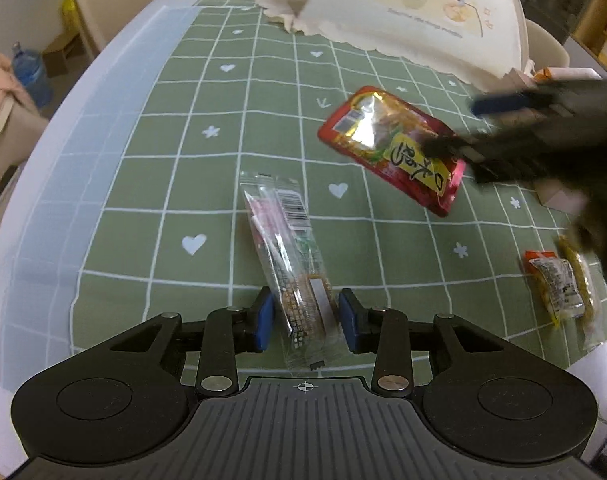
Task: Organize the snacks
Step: 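Grasp the clear stick pack with the left gripper while the right moves a red snack pack aside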
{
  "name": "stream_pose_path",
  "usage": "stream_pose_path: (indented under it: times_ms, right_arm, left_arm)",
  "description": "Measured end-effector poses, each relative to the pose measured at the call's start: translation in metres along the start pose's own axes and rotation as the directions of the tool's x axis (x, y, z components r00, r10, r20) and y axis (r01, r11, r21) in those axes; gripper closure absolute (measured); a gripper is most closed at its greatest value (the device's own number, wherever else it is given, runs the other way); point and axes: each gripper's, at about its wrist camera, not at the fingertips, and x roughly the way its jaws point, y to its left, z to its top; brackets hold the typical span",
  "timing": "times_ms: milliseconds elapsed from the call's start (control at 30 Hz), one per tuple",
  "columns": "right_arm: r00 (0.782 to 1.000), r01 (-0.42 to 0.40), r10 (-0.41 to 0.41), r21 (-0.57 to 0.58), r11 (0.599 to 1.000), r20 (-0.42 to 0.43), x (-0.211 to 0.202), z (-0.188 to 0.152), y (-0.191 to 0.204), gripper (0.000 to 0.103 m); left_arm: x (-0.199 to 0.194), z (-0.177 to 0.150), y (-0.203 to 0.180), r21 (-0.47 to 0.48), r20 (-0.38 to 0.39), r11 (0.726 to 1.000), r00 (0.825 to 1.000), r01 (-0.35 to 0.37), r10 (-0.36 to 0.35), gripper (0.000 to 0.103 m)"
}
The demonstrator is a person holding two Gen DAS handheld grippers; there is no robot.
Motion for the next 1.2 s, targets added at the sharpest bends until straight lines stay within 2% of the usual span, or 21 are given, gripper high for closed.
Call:
stream_pose_path:
  times_ms: [100,200,233,267,367,500,533,567,600,633,700,800,867,900,967,1033,1100,1200]
  right_arm:
    - [1.0,-0.014,0.014,-0.001,1.0,0.0,0.021,0.012,0.0,0.025]
    - [0.997,-0.053,0.054,0.008,0.999,-0.057,0.04,0.01,0.002,0.025]
    - [0.996,-0.062,0.063,0.018,0.998,-0.068,0.043,0.008,0.002,0.024]
    - [0.995,-0.071,0.073,0.032,0.997,-0.073,0.046,0.005,0.003,0.017]
    - [0.995,-0.072,0.077,0.074,0.995,-0.067,0.049,-0.001,0.004,0.013]
    - [0.996,-0.049,0.056,0.101,0.994,-0.067,0.045,-0.006,0.01,0.013]
    - [0.996,-0.039,0.048,0.112,0.993,-0.077,0.042,-0.007,0.011,0.018]
    - [0.996,-0.031,0.041,0.122,0.992,-0.083,0.038,-0.009,0.012,0.029]
    - [0.995,-0.03,0.041,0.124,0.992,-0.089,0.031,-0.012,0.013,0.032]
    - [0.995,-0.028,0.04,0.125,0.992,-0.094,0.024,-0.017,0.014,0.04]
    - [0.994,-0.046,0.06,0.143,0.989,-0.093,0.008,-0.029,0.013,0.044]
    - [0.992,-0.051,0.073,0.203,0.978,-0.099,-0.018,-0.054,0.008,0.049]
    - [0.993,-0.055,0.082,0.266,0.962,-0.09,-0.037,-0.07,-0.002,0.056]
    - [0.993,-0.059,0.087,0.304,0.951,-0.079,-0.048,-0.077,-0.007,0.058]
    - [0.996,-0.059,0.082,0.377,0.924,-0.046,-0.073,-0.092,-0.019,0.069]
    - [0.998,-0.057,0.063,0.443,0.895,0.001,-0.099,-0.106,-0.032,0.075]
    - [1.0,-0.02,0.015,0.486,0.874,0.013,-0.116,-0.118,-0.044,0.077]
    - [0.999,0.049,-0.042,0.537,0.842,-0.025,-0.125,-0.14,-0.06,0.077]
  left_arm:
    - [-0.001,-0.002,0.0,-0.005,0.006,1.0,1.0,0.0,0.0,0.063]
    - [-0.001,-0.002,0.002,-0.02,0.015,1.0,1.0,0.013,-0.013,0.063]
    - [-0.001,-0.002,0.003,-0.026,0.019,0.999,1.0,0.019,-0.019,0.063]
    - [-0.001,-0.002,0.005,-0.032,0.022,0.999,0.999,0.025,-0.024,0.063]
    - [-0.001,-0.002,0.006,-0.038,0.027,0.999,0.999,0.032,-0.031,0.063]
    - [-0.001,0.0,0.006,-0.03,0.026,0.999,0.999,0.039,-0.038,0.063]
    - [0.0,0.001,0.006,-0.027,0.025,0.999,0.999,0.04,-0.04,0.063]
    - [0.0,0.001,0.006,-0.023,0.025,0.999,0.999,0.043,-0.042,0.063]
    - [0.0,0.0,0.006,-0.018,0.025,0.999,0.999,0.044,-0.044,0.064]
    - [0.0,0.001,0.007,-0.013,0.024,0.999,0.999,0.045,-0.045,0.064]
    - [0.0,0.001,0.004,-0.003,0.021,0.999,0.999,0.045,-0.045,0.064]
    - [0.003,0.003,-0.004,0.01,0.007,0.995,0.995,0.101,-0.101,0.069]
    - [0.006,0.004,-0.015,0.035,-0.006,0.988,0.989,0.148,-0.148,0.083]
    - [0.006,0.004,-0.024,0.061,-0.012,0.983,0.985,0.171,-0.17,0.085]
    - [0.008,0.005,-0.041,0.114,-0.023,0.973,0.98,0.199,-0.198,0.085]
    - [0.013,0.006,-0.059,0.165,-0.046,0.959,0.974,0.228,-0.224,0.085]
    - [0.019,0.006,-0.074,0.201,-0.072,0.95,0.971,0.238,-0.228,0.085]
    - [0.026,0.006,-0.09,0.26,-0.083,0.943,0.978,0.208,-0.193,0.085]
